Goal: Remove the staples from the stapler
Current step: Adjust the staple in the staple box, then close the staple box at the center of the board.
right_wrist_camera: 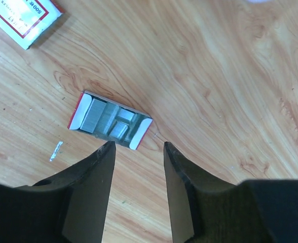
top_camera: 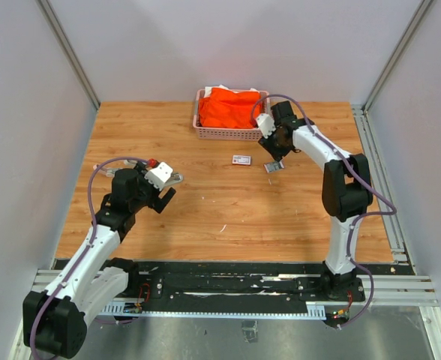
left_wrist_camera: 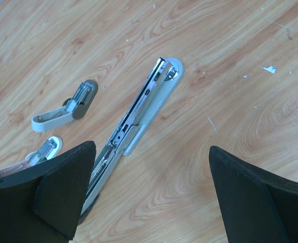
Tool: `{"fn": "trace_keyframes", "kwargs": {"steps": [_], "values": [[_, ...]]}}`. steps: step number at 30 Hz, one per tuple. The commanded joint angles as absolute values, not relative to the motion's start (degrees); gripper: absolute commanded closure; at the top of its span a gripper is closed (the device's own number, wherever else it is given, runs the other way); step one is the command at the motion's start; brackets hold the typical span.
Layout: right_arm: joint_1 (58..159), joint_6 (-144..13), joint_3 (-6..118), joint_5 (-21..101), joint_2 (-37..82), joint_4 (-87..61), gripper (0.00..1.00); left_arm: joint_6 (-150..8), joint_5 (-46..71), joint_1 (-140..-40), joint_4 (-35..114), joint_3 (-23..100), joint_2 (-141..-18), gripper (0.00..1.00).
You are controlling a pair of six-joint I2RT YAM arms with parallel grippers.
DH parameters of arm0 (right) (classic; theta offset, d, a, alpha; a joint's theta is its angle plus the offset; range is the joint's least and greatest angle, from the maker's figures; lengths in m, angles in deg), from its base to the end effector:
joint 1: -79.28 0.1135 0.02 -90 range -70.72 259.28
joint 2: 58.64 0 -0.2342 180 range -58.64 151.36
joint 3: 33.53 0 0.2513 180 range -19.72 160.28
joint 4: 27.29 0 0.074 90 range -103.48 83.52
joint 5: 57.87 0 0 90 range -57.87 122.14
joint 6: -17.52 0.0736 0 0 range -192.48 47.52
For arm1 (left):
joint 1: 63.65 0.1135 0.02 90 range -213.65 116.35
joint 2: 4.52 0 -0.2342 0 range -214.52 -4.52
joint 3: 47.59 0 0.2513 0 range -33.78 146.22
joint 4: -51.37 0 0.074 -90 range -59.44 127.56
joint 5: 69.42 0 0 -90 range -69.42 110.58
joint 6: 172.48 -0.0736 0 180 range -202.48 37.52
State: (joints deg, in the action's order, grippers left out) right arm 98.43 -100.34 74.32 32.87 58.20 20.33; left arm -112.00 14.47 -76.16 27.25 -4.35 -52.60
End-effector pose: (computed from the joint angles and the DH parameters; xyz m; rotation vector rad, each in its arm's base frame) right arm 0.4297 0.1502 0.1600 -1.0252 2.3449 -0.0418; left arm 0.2353 -0.0602 0.1953 0.8042 1.9116 0.0713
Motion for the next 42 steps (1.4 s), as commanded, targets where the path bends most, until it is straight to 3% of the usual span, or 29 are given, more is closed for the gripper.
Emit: {"fn": "trace_keyframes", "kwargs": {"steps": [1, 6, 14, 29, 42], "values": [[93.7, -96.8, 75.6, 41.7, 55.2, 22.3, 0.55, -115.7, 9.9, -76.2, 26.6, -2.7, -54.1, 0.02], [89.5, -94.4, 77.0, 48.9, 55.2, 25.4, 0.56, -122.2, 1.3, -76.6, 19.7, 3.2, -60.4, 0.02], [86.0, -88.6, 75.9, 56.9, 56.4, 24.8, 0.57, -125.9, -1.5, -80.3, 16.7, 18.5, -80.2, 0.02], [83.5, -88.5, 74.2, 60.1, 59.3, 24.9, 0.60, -136.2, -1.8, -91.0, 3.1, 57.4, -117.8, 0.02], [82.0, -89.5, 72.8, 60.4, 57.7, 25.6, 0.60, -138.0, -1.9, -94.9, -3.7, 78.7, -135.7, 0.01]]}}
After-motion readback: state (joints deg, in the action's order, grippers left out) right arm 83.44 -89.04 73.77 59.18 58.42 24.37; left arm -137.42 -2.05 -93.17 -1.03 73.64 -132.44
